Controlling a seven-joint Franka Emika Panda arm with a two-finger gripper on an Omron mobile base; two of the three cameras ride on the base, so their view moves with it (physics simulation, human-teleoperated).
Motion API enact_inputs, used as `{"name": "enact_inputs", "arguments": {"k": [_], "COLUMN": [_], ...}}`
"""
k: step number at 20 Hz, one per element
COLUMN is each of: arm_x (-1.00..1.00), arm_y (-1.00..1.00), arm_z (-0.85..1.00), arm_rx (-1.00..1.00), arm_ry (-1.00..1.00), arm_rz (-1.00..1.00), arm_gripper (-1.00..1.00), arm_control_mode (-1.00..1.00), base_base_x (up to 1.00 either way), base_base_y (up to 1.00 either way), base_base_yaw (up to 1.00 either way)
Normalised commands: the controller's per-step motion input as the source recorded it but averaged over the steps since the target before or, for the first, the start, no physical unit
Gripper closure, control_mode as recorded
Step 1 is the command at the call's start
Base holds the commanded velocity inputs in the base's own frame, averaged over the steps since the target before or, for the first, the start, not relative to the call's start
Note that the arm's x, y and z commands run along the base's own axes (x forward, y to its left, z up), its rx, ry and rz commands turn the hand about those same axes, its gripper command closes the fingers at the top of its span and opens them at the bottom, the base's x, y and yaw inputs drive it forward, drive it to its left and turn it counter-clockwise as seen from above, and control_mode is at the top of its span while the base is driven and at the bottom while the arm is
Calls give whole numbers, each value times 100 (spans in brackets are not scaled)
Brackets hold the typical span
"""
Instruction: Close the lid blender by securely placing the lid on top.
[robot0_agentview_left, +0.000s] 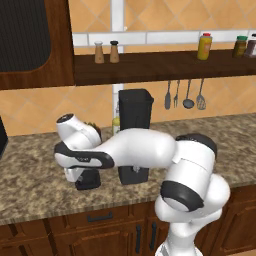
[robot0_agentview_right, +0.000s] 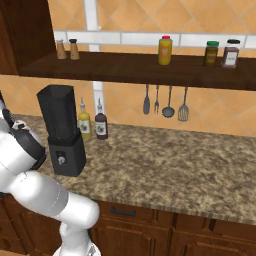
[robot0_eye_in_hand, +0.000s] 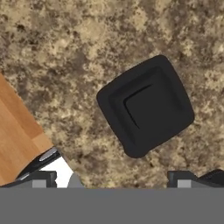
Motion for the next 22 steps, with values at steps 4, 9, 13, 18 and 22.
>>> {"name": "enact_inputs", "arguments": {"k": [4, 9, 13, 18, 22], "arm_x": [21, 10, -2, -4, 0], "arm_y": [-3, -7, -8, -20, -14], "arm_z": [-36, -28, -8, -2, 0], "arm_rx": [0, 0, 0, 2, 4], "arm_ry": [0, 0, 0, -1, 0], "arm_rz": [0, 0, -3, -11, -15], "arm_gripper": [-100, -100, -100, -100, -100], "arm_control_mode": [-100, -100, -100, -100, -100], "base_base_x": [0, 0, 0, 0, 0], "base_base_y": [0, 0, 0, 0, 0], "base_base_yaw": [0, 0, 0, 0, 0]}}
